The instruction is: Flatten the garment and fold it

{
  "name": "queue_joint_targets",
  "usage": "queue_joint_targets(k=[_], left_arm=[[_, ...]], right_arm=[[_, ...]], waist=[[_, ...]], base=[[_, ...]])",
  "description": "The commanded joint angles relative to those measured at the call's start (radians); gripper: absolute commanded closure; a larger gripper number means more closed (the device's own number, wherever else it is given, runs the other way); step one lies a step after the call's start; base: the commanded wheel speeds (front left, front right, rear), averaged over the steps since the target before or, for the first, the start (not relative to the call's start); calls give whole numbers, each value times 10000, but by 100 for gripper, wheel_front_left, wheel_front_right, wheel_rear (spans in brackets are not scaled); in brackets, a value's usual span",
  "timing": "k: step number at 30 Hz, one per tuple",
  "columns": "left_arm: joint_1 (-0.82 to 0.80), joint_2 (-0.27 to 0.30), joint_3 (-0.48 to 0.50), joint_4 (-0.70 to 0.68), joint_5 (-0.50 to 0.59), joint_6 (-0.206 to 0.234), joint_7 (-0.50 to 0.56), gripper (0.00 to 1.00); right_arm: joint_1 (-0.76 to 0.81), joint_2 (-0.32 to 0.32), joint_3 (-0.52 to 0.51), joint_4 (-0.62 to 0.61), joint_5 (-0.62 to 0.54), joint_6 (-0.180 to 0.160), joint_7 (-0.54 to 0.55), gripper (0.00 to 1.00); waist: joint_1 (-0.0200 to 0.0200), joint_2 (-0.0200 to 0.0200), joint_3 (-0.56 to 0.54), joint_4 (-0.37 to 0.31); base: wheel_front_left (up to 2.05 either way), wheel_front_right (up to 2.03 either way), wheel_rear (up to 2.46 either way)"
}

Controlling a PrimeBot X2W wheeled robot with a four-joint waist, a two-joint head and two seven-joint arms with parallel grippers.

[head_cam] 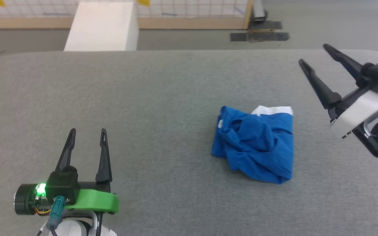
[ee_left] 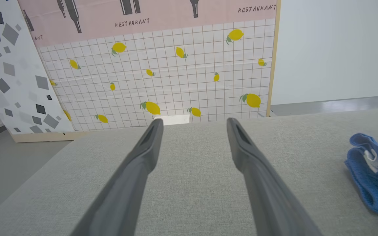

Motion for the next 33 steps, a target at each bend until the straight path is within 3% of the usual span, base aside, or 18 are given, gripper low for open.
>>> queue_joint_targets(k=[1,6,8,12,15,18,33], left_arm=[[166,79,14,31,134,39,-36,0],[281,106,-1,96,135,92,-36,0],[312,113,-24,124,120,88,-36,0],[418,102,-46,165,80,100,-36,0],[491,98,-61,205,66,104,-36,0],[548,85,-48,267,24,115,-36,0],[831,4,-24,441,-47,132,-36,0]], right_arm=[[518,415,-699,-7,-368,-15,-156,0],[2454,1971,-3724,-913,-2065,-15,-253,0],[3469,2878,-5177,-1701,-2816,-15,-255,0],[5226,4374,-6693,-3138,-3934,-15,-257,0],[6147,5155,-7233,-3818,-4335,-15,-258,0],[6816,5536,-7478,-4132,-4471,-15,-258,0],[8249,5900,-7286,-4005,-5473,-15,-259,0]], waist=[[0,0,-480,-604],[0,0,-648,-839],[0,0,-729,-838],[0,0,-871,-773],[0,0,-940,-713],[0,0,-999,-636],[0,0,-1142,-317]], base=[[0,0,0],[0,0,0],[0,0,0],[0,0,0],[0,0,0],[0,0,0],[0,0,0]])
